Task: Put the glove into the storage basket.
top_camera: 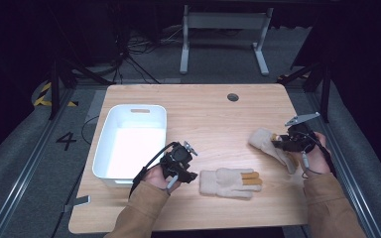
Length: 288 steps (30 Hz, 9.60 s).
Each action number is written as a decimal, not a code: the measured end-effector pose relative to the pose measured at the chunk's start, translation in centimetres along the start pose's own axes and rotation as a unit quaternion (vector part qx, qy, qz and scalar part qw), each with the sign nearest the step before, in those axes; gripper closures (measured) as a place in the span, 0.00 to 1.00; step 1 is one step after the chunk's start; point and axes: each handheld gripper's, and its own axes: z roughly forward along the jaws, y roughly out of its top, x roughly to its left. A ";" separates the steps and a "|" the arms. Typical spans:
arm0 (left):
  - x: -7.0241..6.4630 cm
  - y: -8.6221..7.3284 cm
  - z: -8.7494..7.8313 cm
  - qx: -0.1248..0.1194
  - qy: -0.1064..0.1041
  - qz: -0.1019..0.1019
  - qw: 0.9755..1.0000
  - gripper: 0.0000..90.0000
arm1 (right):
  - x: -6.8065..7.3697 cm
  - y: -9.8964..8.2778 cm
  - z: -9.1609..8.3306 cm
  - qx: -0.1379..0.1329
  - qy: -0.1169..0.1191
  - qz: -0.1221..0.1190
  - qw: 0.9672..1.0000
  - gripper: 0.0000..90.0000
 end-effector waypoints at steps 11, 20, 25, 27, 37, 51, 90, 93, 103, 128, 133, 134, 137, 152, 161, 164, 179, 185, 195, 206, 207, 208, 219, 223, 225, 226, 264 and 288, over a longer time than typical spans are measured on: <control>-0.1 0.1 0.0 0.012 -0.004 0.008 1.000 0.58 | 1.8 1.1 -1.3 -0.023 0.042 -0.031 0.998 0.71; -0.2 0.5 0.1 0.012 -0.004 0.020 1.000 0.60 | 3.7 1.7 -2.2 -0.032 0.065 -0.058 0.996 0.71; -0.1 0.7 0.4 0.016 -0.011 0.014 1.000 0.60 | 4.6 1.9 -2.4 -0.033 0.080 -0.078 0.993 0.71; -0.1 0.9 0.6 0.019 -0.026 0.005 0.999 0.60 | 5.0 1.9 -2.3 -0.036 0.095 -0.093 0.991 0.71; -0.1 1.3 0.3 -0.006 -0.011 0.048 0.999 0.58 | 7.2 2.2 -2.3 -0.033 0.124 -0.133 0.983 0.71; -0.2 1.9 0.3 -0.003 -0.041 0.046 0.998 0.59 | 10.3 2.3 -2.0 -0.028 0.154 -0.190 0.969 0.71; -0.2 0.8 -0.2 -0.009 -0.040 0.031 0.999 0.58 | 14.9 2.9 2.5 0.022 0.237 -0.263 0.935 0.68; -0.4 0.9 -0.1 -0.007 -0.044 0.036 0.998 0.58 | 15.0 2.7 2.8 0.028 0.235 -0.265 0.935 0.67; -0.6 1.3 0.2 -0.019 -0.059 0.054 0.997 0.51 | 15.5 2.2 3.7 0.046 0.222 -0.277 0.934 0.63; -1.1 2.1 1.1 -0.039 -0.073 0.086 0.993 0.18 | 10.9 1.6 -1.1 -0.060 0.172 -0.164 0.970 0.32; -1.2 2.4 1.1 -0.045 -0.072 0.097 0.992 0.17 | 9.3 1.1 -2.1 -0.076 0.144 -0.135 0.977 0.28; -1.2 2.5 1.2 -0.048 -0.082 0.107 0.990 0.17 | 8.9 1.0 -2.3 -0.078 0.138 -0.128 0.979 0.27; -1.6 2.8 1.4 -0.049 -0.076 0.115 0.989 0.19 | 7.9 0.5 -2.7 -0.080 0.124 -0.105 0.983 0.29; -1.7 3.7 2.3 -0.026 -0.049 0.102 0.993 0.28 | 4.3 -1.8 -4.0 -0.085 0.082 -0.051 0.992 0.54; -1.3 3.8 2.4 -0.031 -0.037 0.086 0.995 0.29 | 3.2 -2.7 -3.7 -0.082 0.069 -0.029 0.994 0.56; -1.3 3.8 2.5 -0.030 -0.041 0.089 0.995 0.29 | 2.9 -3.0 -3.6 -0.092 0.062 -0.023 0.994 0.56; -0.8 3.7 3.4 -0.025 -0.049 0.069 0.996 0.28 | 0.9 -4.4 -2.5 -0.081 0.021 0.023 0.996 0.45; -0.3 3.6 4.2 -0.037 -0.060 0.034 0.997 0.23 | 1.1 -4.4 -2.3 -0.078 0.021 0.017 0.997 0.44; -1.3 3.8 4.9 -0.032 -0.084 0.070 0.993 0.12 | 1.1 -4.5 -2.1 -0.079 0.030 0.022 0.996 0.42; -2.4 3.7 6.4 -0.017 -0.089 0.122 0.988 0.01 | 1.1 -4.5 -2.1 -0.083 0.036 0.024 0.996 0.41; -2.6 3.7 6.5 -0.018 -0.090 0.125 0.988 0.01 | 1.1 -4.5 -2.1 -0.083 0.037 0.023 0.996 0.42; -2.7 3.6 6.6 -0.023 -0.090 0.134 0.987 0.01 | 1.1 -4.4 -2.1 -0.083 0.037 0.023 0.996 0.41; -2.7 2.9 7.8 -0.049 -0.103 0.156 0.981 0.00 | 1.3 -4.3 -2.1 -0.088 0.044 0.022 0.995 0.41; -2.6 2.8 8.1 -0.052 -0.104 0.163 0.980 0.00 | 1.3 -4.3 -2.2 -0.091 0.047 0.025 0.994 0.41; -2.7 2.8 8.3 -0.051 -0.105 0.163 0.980 0.00 | 1.2 -4.3 -2.1 -0.090 0.047 0.024 0.995 0.41; -2.8 2.8 8.5 -0.051 -0.105 0.169 0.979 0.00 | 1.2 -4.3 -2.1 -0.090 0.048 0.025 0.994 0.41; -4.4 3.0 9.4 -0.025 -0.039 0.186 0.981 0.64 | 1.4 -4.5 -1.8 -0.090 0.053 0.025 0.994 0.45; -4.5 3.3 8.6 -0.034 -0.051 0.168 0.984 0.79 | 1.2 -4.6 -2.2 -0.101 0.048 0.028 0.993 0.47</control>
